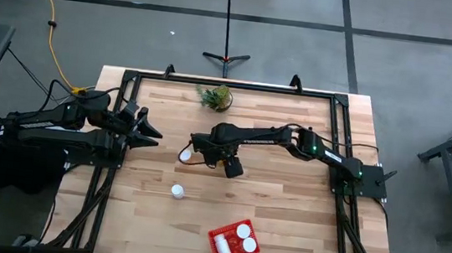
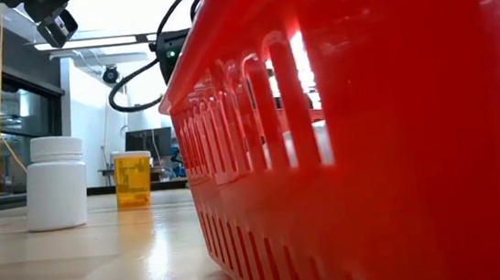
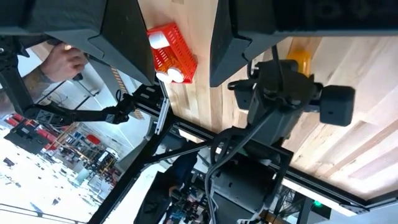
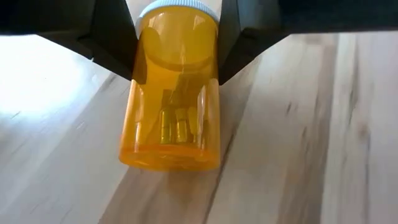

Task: Pick and place pill bottles into a basket
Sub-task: Put the right orange pill bottle into the red bin

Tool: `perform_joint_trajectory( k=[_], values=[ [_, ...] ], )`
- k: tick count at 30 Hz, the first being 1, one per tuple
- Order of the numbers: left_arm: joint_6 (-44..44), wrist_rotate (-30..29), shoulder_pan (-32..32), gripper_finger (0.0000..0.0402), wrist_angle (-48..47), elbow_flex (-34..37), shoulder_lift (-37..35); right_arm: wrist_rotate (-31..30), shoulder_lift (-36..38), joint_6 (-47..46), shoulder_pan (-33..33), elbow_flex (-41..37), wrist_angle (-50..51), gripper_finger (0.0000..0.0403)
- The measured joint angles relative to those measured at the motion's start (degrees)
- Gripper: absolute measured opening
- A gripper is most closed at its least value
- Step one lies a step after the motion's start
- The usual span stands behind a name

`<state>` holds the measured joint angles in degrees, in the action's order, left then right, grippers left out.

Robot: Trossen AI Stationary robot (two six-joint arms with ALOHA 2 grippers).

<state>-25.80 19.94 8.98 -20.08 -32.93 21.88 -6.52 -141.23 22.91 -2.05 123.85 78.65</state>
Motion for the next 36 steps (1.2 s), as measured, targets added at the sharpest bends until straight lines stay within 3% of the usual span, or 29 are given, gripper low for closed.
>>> perform_joint_trajectory(
  k=[7,15,36],
  values=[
    [0.20,-0.02,0.01,0.0191,0.02,0.00,0.01,-2.56,0.00,-3.15,1.53,-0.02,11.21,0.0161],
    [0.33,-0.04,-0.01,0.0191,0.02,0.00,-0.01,-1.54,0.40,-9.63,4.75,2.25,11.41,0.0159],
    [0.84,1.58,-0.01,0.0191,-0.40,0.00,0.00,13.43,2.09,-31.33,12.77,11.07,8.61,0.0154]
  ],
)
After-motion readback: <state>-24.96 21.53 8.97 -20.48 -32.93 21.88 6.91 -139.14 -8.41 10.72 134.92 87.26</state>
